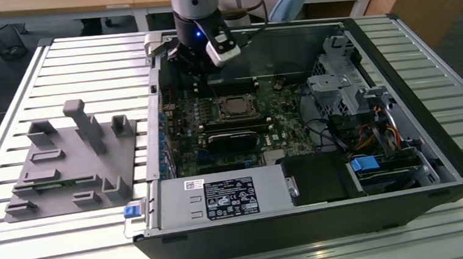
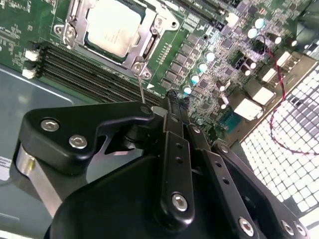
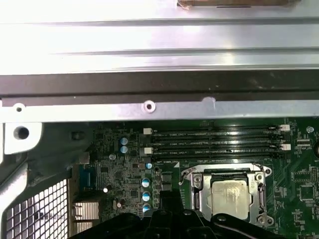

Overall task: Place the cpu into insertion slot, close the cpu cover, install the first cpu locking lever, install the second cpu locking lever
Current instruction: 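Install the first cpu locking lever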

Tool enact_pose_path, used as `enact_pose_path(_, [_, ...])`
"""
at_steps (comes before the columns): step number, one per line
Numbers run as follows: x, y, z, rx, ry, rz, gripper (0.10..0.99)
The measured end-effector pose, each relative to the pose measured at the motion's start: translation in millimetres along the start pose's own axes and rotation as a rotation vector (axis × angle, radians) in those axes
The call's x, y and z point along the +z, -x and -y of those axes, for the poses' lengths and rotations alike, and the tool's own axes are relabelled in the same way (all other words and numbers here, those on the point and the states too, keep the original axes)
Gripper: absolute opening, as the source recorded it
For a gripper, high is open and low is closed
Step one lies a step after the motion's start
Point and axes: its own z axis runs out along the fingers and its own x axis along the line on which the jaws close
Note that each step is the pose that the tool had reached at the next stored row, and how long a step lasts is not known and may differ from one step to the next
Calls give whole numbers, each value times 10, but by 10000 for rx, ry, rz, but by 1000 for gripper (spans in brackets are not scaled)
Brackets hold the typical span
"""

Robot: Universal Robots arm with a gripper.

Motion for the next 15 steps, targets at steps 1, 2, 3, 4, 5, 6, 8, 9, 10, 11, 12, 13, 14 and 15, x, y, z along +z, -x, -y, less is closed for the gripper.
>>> enact_pose_path(1, [1,-5,-9,0,0,0,122])
enact_pose_path(2, [3,-10,-22,0,0,0,122])
enact_pose_path(3, [4,-14,-35,0,0,-1,122])
enact_pose_path(4, [7,-17,-50,0,0,0,122])
enact_pose_path(5, [8,-18,-61,0,0,0,122])
enact_pose_path(6, [9,-19,-71,0,0,0,122])
enact_pose_path(8, [12,-20,-92,0,-1,-1,122])
enact_pose_path(9, [14,-20,-102,0,0,-1,122])
enact_pose_path(10, [15,-21,-111,0,0,0,122])
enact_pose_path(11, [16,-21,-117,0,0,-1,122])
enact_pose_path(12, [17,-19,-121,0,0,-1,122])
enact_pose_path(13, [17,-15,-122,-1,0,-1,122])
enact_pose_path(14, [18,-6,-123,-1,1,-1,122])
enact_pose_path(15, [19,6,-124,0,1,0,122])
